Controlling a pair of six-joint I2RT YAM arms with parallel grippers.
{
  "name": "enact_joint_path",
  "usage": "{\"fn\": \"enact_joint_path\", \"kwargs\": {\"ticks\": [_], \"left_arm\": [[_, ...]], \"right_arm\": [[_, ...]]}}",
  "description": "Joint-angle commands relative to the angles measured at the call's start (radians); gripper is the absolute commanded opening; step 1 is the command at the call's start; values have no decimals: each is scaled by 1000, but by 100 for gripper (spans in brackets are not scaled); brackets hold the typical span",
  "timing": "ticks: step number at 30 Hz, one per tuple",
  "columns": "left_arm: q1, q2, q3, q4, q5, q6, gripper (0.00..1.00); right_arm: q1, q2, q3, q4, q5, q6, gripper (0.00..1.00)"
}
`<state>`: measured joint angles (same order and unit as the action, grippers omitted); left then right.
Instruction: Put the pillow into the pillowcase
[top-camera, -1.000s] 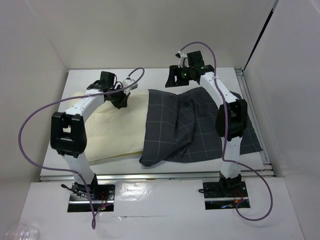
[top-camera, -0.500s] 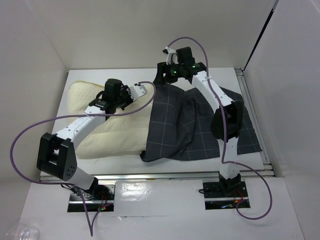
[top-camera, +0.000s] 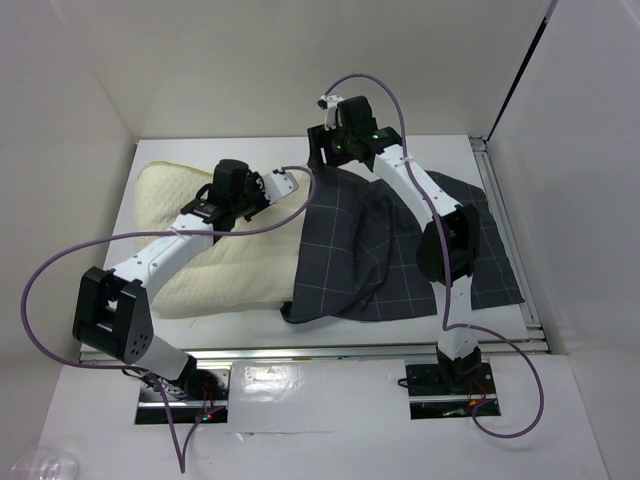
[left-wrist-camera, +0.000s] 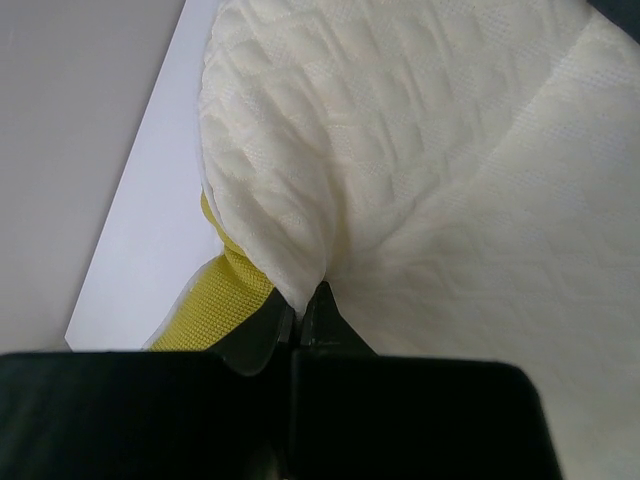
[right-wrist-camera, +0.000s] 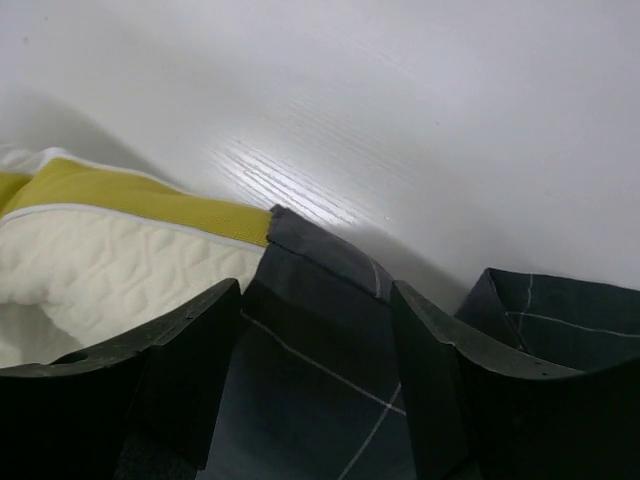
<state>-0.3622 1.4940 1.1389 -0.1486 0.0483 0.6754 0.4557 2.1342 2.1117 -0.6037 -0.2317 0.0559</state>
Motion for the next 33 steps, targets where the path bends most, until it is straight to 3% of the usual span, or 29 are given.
{"fn": "enact_joint_path", "kwargs": {"ticks": [1,8,9,12,13,15,23,33], "left_arm": [[-21,-69,39,80,-18,6,0],[-21,-60,59,80,-27,6,0],[-21,-60,59,80,-36,6,0],[-21,-60,59,80,-36,-5,0],[-21,-60,59,80,-36,-5,0],[-21,-60,59,80,-36,-5,0],[-30,-60,59,80,-45,-5,0],[-61,-40,90,99,-64,-36,0]], "right_arm": [[17,-31,-4,16,97,-30,68],[17,-8,7,-28,-12,-39,59],[17,-8,7,-28,-44,-39,44],[17,1,7,-37,-99,-39,22],[17,1,7,-38,-110,-48,11],[17,1,7,-38,-144,-48,2],[17,1,77,-38,-316,-14,0],[153,21,188,-47,-391,35,0]]}}
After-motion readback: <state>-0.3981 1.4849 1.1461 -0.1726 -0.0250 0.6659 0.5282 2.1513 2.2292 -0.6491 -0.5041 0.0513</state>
